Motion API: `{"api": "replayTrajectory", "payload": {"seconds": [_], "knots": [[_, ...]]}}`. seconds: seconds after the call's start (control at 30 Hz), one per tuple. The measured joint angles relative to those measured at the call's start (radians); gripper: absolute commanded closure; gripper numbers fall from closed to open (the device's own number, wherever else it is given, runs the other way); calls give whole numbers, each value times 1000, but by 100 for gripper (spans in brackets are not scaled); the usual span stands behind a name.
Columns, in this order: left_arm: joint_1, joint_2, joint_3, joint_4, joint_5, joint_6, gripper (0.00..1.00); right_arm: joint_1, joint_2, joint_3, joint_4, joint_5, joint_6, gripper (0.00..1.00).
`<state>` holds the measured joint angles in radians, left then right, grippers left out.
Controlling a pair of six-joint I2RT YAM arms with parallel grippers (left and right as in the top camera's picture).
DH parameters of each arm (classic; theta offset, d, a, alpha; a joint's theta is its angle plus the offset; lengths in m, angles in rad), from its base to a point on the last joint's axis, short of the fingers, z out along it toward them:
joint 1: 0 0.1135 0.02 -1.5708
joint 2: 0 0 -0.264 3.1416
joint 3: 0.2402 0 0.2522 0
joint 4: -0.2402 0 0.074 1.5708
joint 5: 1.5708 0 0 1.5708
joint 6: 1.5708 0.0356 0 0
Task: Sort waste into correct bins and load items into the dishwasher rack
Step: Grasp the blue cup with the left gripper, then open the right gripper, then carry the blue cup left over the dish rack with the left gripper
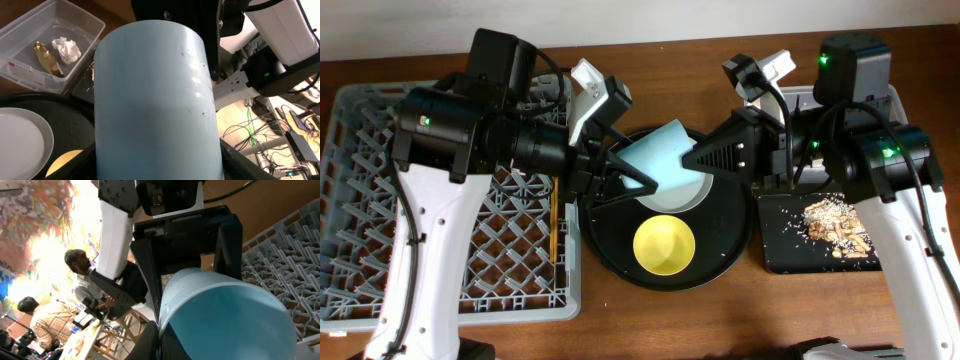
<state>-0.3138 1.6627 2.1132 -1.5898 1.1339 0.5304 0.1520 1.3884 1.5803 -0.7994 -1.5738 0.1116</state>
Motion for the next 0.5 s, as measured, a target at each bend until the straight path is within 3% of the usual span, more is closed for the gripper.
{"api": "replayTrajectory", "payload": {"seconds": [0.07,0.17,0.33,0.37,0.5], "knots": [[0,0,0,-5,-1,0,53,6,0,0,0,0,2,76],[-5,0,0,-8,20,1,58,15,0,0,8,12,0,37],[2,0,0,-10,-29,-9,59,-18,1,0,32,32,-1,12],[12,0,0,-12,-63,-26,59,-36,1,0,31,37,-3,1],[99,-12,0,-13,-333,-166,59,-124,1,1,-8,113,-2,1]]}}
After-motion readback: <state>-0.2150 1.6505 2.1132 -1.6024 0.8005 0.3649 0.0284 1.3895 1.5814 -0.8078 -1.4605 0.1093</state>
